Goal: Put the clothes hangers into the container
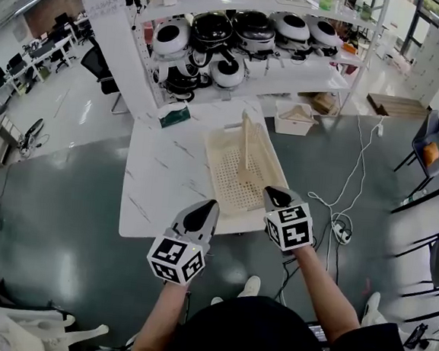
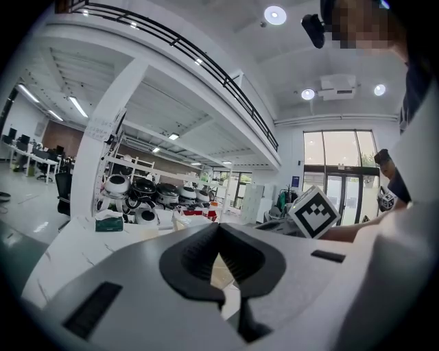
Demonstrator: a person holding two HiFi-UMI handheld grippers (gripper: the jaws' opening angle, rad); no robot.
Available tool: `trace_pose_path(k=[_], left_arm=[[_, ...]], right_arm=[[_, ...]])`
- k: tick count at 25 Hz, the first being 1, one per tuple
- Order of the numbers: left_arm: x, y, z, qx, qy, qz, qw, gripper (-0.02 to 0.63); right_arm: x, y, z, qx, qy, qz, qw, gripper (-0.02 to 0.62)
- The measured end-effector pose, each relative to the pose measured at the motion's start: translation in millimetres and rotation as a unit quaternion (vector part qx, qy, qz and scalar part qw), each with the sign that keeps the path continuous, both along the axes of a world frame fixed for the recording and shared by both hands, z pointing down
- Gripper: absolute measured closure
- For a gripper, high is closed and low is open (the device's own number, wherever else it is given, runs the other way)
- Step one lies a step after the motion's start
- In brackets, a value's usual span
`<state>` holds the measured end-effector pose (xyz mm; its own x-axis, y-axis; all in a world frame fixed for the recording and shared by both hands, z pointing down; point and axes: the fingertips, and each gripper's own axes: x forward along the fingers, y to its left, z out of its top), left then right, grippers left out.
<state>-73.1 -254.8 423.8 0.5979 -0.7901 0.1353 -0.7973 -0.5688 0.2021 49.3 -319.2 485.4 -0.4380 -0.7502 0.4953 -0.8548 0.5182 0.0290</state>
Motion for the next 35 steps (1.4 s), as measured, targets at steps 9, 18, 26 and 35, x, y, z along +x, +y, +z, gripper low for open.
trace_pose_path(k=[9,18,26,35], left_arm=[[-9.8,22.1,-7.6,0.011,0.004,0.018,0.9998,0.601],[-20.6,50.4,-14.4,0.019,0.007,0.03,0.9993,0.601],[-31.1,67.5,-21.9,0.028,0.009,0.04,0.9988,0.601],[-36.1,84.7,-32.5,0.044,0.015,0.058,0.9972,0.601]], right_arm=[[-18.3,30.9,-41.9,0.053,-0.038,0.011,0.998,0.577],[-35.1,65.9,-67.5,0.083,-0.053,0.017,0.995,0.577],[-45.8,93.8,-85.5,0.106,-0.067,0.024,0.992,0.577],[-54.4,124.5,-98.2,0.122,-0.074,0.035,0.989,0.577]])
